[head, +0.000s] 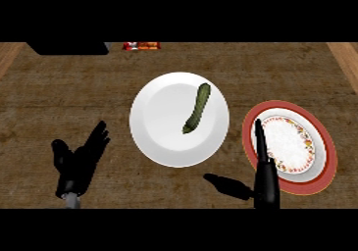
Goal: Pick the squash from the plate and place it in the plate
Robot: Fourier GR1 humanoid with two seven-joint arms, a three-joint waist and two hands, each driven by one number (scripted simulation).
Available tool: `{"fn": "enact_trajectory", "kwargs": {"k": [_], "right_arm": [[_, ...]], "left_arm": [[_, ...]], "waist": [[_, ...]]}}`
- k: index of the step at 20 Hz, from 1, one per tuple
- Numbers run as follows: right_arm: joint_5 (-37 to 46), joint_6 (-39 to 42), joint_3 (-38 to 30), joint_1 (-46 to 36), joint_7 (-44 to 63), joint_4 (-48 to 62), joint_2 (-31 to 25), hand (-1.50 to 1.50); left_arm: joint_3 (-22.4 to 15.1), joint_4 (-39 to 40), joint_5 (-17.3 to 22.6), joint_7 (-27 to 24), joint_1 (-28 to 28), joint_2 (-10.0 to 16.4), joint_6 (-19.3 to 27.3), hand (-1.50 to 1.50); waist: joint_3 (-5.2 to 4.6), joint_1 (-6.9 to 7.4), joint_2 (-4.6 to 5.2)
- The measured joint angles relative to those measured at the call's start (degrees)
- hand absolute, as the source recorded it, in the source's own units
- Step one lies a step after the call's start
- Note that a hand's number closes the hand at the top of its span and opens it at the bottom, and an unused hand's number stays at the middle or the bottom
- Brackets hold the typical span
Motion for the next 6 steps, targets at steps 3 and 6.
{"fn": "enact_trajectory", "kwargs": {"k": [3,6], "right_arm": [[2.47,-0.17,1.51,4.44,0.78,-3.35,-0.98,-1.50],[3.82,0.18,2.20,7.72,0.61,-5.47,-1.34,-1.50]], "left_arm": [[0.05,-0.27,-0.03,-0.09,0.40,-0.22,-0.46,0.00],[0.52,0.16,-0.33,-0.65,0.13,-0.39,-0.60,0.00]], "waist": [[0.01,0.03,-0.01],[0.02,0.05,-0.01]]}}
